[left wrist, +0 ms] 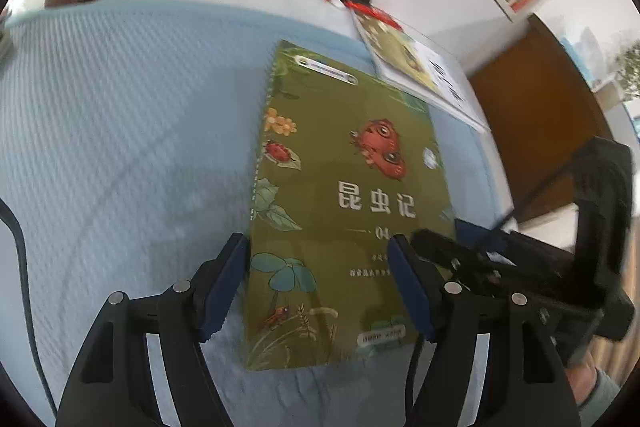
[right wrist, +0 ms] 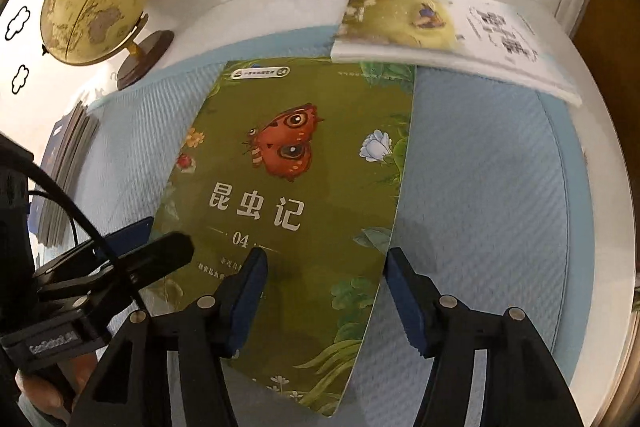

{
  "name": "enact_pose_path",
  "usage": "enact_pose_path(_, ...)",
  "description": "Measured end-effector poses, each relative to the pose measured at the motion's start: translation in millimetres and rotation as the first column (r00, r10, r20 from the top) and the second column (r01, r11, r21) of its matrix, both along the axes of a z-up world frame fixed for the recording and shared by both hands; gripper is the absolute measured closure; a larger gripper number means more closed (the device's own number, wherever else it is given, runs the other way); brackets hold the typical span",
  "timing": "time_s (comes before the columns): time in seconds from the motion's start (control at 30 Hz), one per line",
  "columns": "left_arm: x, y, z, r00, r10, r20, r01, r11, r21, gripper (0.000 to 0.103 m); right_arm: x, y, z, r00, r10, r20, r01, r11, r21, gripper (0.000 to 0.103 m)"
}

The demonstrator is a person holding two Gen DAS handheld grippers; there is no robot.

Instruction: Organize books

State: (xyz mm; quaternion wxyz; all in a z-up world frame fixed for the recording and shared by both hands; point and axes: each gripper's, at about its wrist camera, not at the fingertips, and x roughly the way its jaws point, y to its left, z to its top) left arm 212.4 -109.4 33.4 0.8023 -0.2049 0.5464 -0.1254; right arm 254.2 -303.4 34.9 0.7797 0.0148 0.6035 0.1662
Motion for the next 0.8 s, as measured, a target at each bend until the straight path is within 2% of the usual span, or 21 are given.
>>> enact_pose_path(0.13,-37.5,-4.4,-3.1,0.998,-0.049,-0.042,0.046,0.996,-0.076,0.034,-23.5,-12.4,0.2,0.999,0.037,-0.026,-0.037,0.999,-0.004,0.041)
enact_pose_path(0.3,-67.8,3.0,-0.7,0.999,0.012,-0.042,-0.014,0.999,-0.048,0.041,-50.1,-25.6,2.3,0.998,0.061,-0.025,-0.062,0.997,-0.046,0.041)
enact_pose_path(0.5,-62.9,6.6,-6.0,0.999,0.017,-0.038,-0.019,0.999,-0.039,0.065,-61.7,-35.4,1.7,1.000,0.017,-0.021,-0.018,0.998,-0.055,0.041)
enact_pose_path(0.57,-60.7,7.6,-7.4,0.999,0.014,-0.032,-0.016,0.998,-0.061,0.070,-64.9,-36.9,3.4,0.999,0.023,-0.022,-0.024,1.000,-0.020,0.041)
enact_pose_path(0.8,-47.4,10.6,-6.1,0.999,-0.003,-0.038,-0.003,0.984,-0.178,0.071,-66.5,-34.6,2.1,1.000,0.030,-0.009,-0.030,1.000,-0.001,0.040)
